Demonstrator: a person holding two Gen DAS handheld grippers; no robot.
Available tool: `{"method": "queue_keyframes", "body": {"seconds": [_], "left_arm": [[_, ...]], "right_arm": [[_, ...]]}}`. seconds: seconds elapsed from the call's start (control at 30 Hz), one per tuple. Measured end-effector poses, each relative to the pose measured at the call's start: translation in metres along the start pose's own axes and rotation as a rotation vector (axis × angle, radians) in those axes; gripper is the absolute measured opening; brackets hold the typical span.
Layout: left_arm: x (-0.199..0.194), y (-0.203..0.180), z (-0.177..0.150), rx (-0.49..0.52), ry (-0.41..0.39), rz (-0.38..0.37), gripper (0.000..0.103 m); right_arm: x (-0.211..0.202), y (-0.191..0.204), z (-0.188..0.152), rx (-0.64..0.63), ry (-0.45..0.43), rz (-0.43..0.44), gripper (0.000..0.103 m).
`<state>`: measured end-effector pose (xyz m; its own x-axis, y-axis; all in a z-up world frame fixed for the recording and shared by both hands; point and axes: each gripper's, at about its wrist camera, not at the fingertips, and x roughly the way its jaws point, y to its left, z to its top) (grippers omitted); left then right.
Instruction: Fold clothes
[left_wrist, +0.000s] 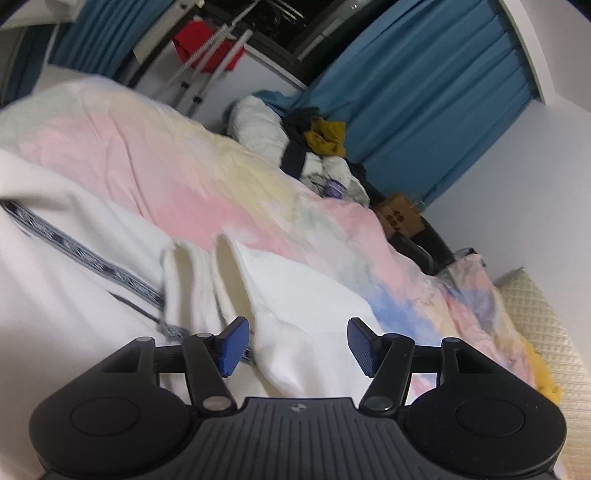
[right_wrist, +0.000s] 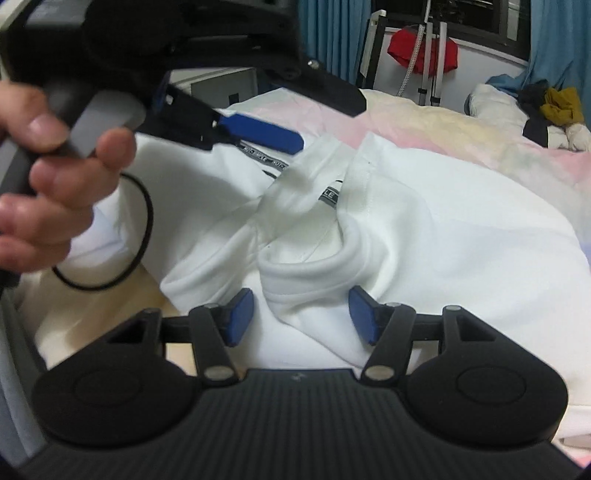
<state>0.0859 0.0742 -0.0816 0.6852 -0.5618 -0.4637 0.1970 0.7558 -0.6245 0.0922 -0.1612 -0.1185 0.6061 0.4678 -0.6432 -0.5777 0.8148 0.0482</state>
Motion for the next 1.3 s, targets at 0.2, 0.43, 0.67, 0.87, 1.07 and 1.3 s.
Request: {"method": "queue_keyframes", "body": {"seconds": [0.2,0.43,0.67,0.87,1.07,1.3], "left_arm": [[0.021,0.004,0.003,-0.028,0.075,-0.042,0.062],[0.033,0.004,-0.003,-0.019,0.098,-0.031,0.062],[0.052,0.004,-0.008,0.06,0.122,0.113,0.062],[0.051,-0.001,-0.014,0.109,0.13,0.206,0.058],[-0.023,0.006,-0.01,-0.062,0.03,0.282,0.07],[-0.109,0.041,-0.006,-0.396,-0.076,0.423,0.08]], "right_arm": [[-0.018,0.012,0.001,-0.029,-0.035,-0.031,0.019],[-0.055,0.034,0.008,-0.187,-0.105,-0.037,0.013],[-0.012,0.034,-0.005,-0.205,0.048,-0.01,0.014],[-0.009,0.024,0.002,-0.123,0.031,0.027,0.015],[-0.013,0.022,0.008,-0.087,0.006,0.025,0.015],[-0.02,0.022,0.003,-0.038,-0.017,0.026,0.015]]}}
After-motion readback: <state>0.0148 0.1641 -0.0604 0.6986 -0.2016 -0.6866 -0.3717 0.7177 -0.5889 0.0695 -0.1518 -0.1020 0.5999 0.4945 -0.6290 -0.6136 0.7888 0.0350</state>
